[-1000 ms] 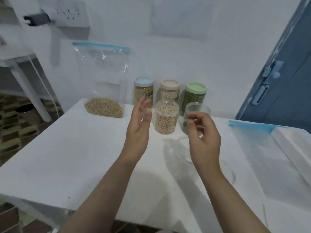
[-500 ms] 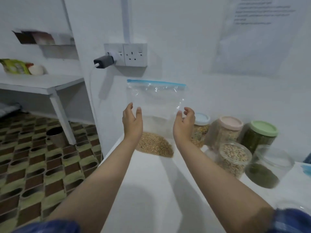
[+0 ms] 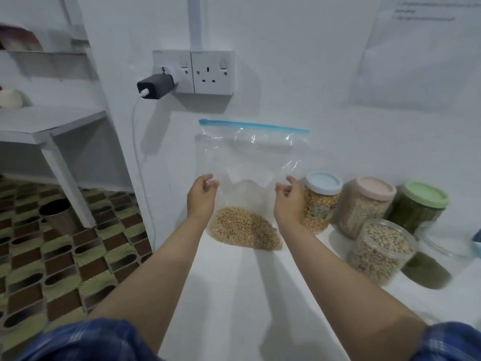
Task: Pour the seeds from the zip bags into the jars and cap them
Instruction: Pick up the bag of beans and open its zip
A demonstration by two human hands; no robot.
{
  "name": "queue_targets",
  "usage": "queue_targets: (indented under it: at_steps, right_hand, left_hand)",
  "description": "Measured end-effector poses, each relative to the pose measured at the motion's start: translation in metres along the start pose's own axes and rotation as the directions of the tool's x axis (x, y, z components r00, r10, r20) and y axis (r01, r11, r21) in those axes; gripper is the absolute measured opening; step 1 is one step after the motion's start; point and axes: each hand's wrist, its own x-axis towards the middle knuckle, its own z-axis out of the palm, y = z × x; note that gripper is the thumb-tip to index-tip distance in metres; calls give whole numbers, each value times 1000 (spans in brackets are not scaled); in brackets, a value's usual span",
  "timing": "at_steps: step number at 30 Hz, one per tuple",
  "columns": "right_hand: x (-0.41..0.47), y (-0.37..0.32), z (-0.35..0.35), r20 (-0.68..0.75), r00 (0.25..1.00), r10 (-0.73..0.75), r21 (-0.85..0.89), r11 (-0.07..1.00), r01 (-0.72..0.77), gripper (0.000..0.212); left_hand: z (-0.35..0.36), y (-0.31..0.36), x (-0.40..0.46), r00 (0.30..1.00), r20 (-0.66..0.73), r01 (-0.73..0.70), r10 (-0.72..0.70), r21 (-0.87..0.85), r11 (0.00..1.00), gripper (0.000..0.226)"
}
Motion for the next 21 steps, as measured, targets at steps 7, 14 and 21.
queue_targets:
  at_steps: [7,14,21]
  right_hand:
    - [-25,-13,-18,-29,998,-62,198,978,66,16]
    - [-51,-45,-85,-28,992,-124,300,946,126,19]
    - [-103,-57,-186,-11,988,-157,325,933,152,19]
  left_hand:
    - [-3,14,-37,969,-194,-185,151,-173,967,11]
    - [-1,61,-102,964,-163,-252,209,-319,914,13]
    - [24,86,-209,966,-134,-258,222,-392,883,11]
